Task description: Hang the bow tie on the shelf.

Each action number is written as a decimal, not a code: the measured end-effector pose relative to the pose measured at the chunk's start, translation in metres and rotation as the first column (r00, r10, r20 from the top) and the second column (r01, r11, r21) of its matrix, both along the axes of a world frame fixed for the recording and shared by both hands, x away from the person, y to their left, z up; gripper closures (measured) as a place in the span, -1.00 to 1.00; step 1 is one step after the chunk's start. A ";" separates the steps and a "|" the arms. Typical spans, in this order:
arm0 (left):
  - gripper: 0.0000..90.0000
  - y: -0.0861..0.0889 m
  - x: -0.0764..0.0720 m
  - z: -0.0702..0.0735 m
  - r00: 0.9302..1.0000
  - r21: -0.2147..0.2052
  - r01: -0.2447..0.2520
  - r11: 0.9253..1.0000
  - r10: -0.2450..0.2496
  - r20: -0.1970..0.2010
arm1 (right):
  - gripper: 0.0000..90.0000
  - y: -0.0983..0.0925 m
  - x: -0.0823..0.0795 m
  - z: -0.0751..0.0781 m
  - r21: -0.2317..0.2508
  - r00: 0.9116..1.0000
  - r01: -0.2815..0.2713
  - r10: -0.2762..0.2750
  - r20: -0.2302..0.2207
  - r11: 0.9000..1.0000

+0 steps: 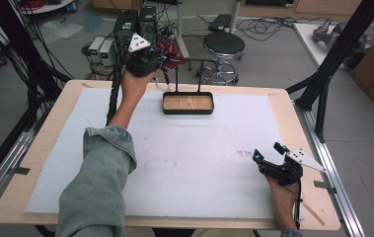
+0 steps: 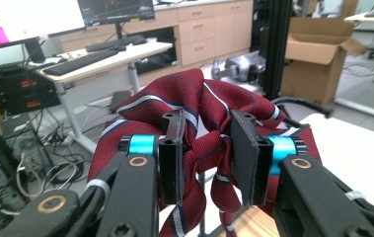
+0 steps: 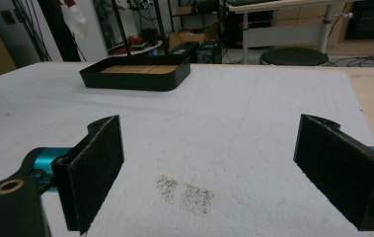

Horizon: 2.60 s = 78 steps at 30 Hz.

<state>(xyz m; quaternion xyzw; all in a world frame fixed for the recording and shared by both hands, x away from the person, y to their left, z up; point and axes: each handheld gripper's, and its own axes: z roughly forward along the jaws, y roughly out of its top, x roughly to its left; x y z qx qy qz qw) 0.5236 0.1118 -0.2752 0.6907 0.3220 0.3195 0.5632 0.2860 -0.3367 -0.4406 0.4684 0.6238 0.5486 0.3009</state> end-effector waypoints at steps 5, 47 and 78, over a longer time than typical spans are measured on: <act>0.49 -0.004 0.009 -0.002 1.000 -0.015 -0.007 1.000 0.007 -0.013 | -0.76 0.000 0.000 0.000 0.000 1.000 -0.006 0.006 -0.002 1.000; 0.45 0.027 0.025 -0.073 0.977 0.015 -0.103 0.995 0.104 -0.188 | -0.76 0.001 0.001 -0.001 -0.003 1.000 -0.017 0.017 -0.012 1.000; 0.12 0.035 0.020 -0.074 0.982 -0.002 -0.110 0.994 0.108 -0.153 | -0.76 0.001 0.001 -0.001 -0.005 1.000 -0.017 0.017 -0.013 1.000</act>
